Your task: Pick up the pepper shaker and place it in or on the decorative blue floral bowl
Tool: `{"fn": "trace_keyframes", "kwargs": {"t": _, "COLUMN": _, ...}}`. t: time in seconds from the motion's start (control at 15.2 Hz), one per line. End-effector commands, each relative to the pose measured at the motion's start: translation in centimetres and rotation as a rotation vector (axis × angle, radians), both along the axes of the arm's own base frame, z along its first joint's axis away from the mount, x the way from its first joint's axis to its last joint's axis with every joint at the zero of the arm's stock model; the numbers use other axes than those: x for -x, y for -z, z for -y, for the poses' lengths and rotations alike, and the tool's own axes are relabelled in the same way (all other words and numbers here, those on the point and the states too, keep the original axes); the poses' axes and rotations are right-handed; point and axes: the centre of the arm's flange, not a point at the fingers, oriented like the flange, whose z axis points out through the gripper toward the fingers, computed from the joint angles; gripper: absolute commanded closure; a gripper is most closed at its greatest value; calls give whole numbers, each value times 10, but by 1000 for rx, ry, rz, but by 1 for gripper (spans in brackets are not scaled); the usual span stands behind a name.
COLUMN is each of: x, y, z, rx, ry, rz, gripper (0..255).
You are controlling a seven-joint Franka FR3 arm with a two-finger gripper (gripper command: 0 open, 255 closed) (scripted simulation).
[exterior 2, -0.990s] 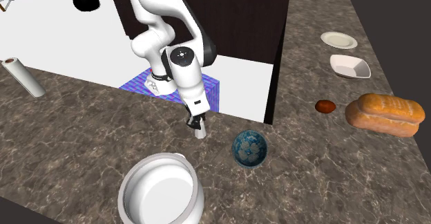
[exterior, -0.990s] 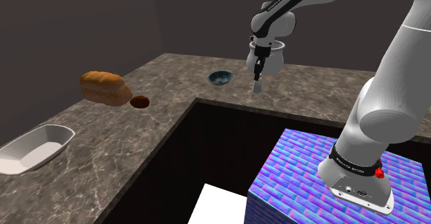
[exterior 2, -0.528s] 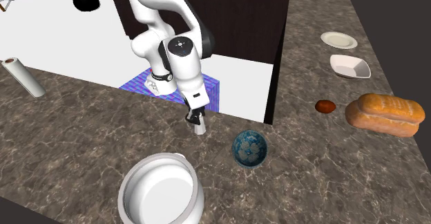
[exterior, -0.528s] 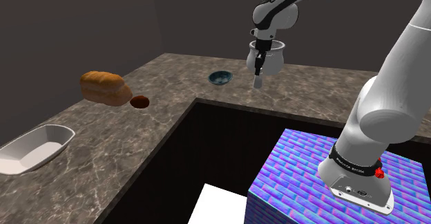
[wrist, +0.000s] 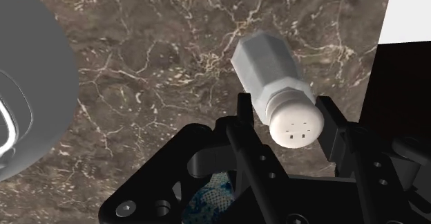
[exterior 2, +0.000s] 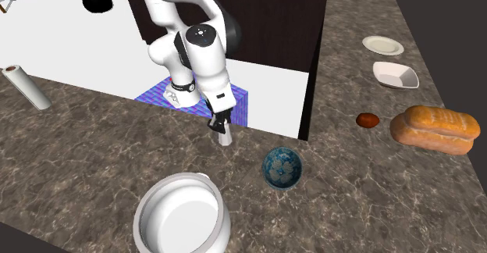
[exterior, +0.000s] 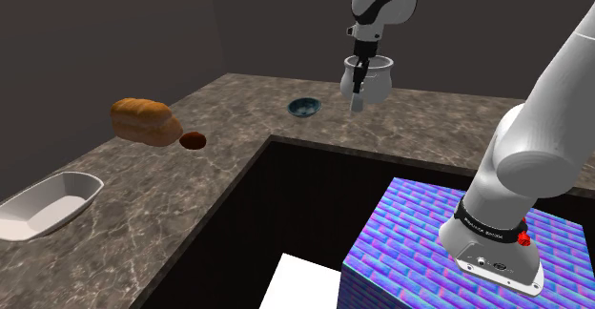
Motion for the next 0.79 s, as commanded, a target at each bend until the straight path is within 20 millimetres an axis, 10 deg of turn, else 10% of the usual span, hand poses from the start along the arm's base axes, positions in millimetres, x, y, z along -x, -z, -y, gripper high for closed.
{"fn": "trace_keyframes", "kwargs": {"t": 0.0, "x": -1, "y": -10, "z": -1, "rx": 0, "ry": 0, "rz": 0, "gripper": 255}}
{"fn": "trace_keyframes", "kwargs": {"t": 0.53, "x": -1, "y": -48, "z": -1, "rx": 0, "ry": 0, "rz": 0, "gripper": 255}}
{"fn": "trace_keyframes", "kwargs": {"t": 0.73, "x": -40, "y": -54, "z": -7, "rx": 0, "ry": 0, "rz": 0, "gripper": 255}}
